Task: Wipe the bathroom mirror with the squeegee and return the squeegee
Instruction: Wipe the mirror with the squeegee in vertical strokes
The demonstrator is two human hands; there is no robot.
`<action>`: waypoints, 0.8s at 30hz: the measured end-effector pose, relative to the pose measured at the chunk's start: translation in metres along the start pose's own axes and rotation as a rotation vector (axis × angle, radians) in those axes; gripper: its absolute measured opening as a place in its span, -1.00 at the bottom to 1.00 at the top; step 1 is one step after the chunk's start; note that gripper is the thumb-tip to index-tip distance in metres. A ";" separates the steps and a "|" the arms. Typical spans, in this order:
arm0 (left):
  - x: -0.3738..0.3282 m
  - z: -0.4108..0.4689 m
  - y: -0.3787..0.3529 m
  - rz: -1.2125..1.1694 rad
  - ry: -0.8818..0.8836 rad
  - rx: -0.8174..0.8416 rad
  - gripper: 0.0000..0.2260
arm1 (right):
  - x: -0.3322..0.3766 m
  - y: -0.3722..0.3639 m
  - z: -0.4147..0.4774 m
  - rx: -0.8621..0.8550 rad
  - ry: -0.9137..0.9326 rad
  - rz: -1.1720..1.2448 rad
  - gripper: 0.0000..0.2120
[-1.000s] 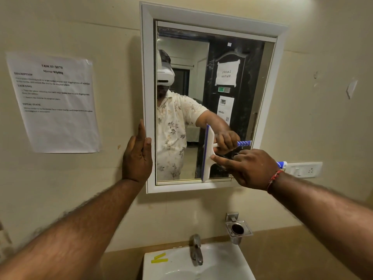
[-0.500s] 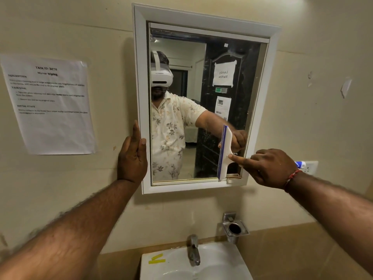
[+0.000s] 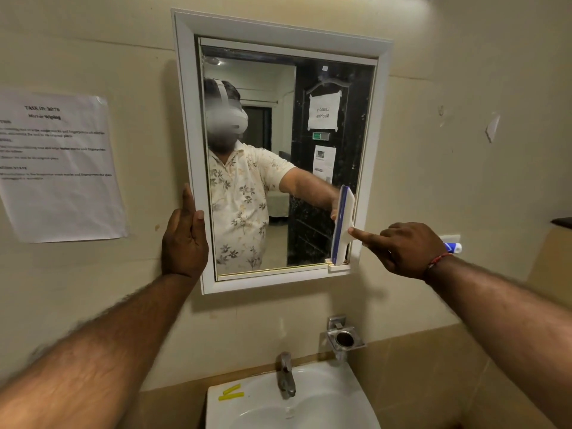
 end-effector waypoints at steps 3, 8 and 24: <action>0.000 0.000 0.001 0.005 0.006 0.007 -0.50 | 0.001 0.004 0.000 0.016 -0.002 -0.015 -0.48; -0.001 -0.001 0.002 0.013 0.038 0.032 -0.50 | -0.002 0.011 0.001 0.034 0.003 -0.030 -0.43; -0.001 0.000 0.005 0.036 0.066 0.067 -0.49 | 0.006 0.012 -0.001 0.061 -0.031 -0.059 -0.45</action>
Point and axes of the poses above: each hand's wrist, its own z-axis towards the middle knuckle, its own y-axis out of the back of the hand, x = y × z, the point moved 2 cm from there along z, towards the middle knuckle, and after that the axes turned 9 degrees about -x, right-handed, at the moved point
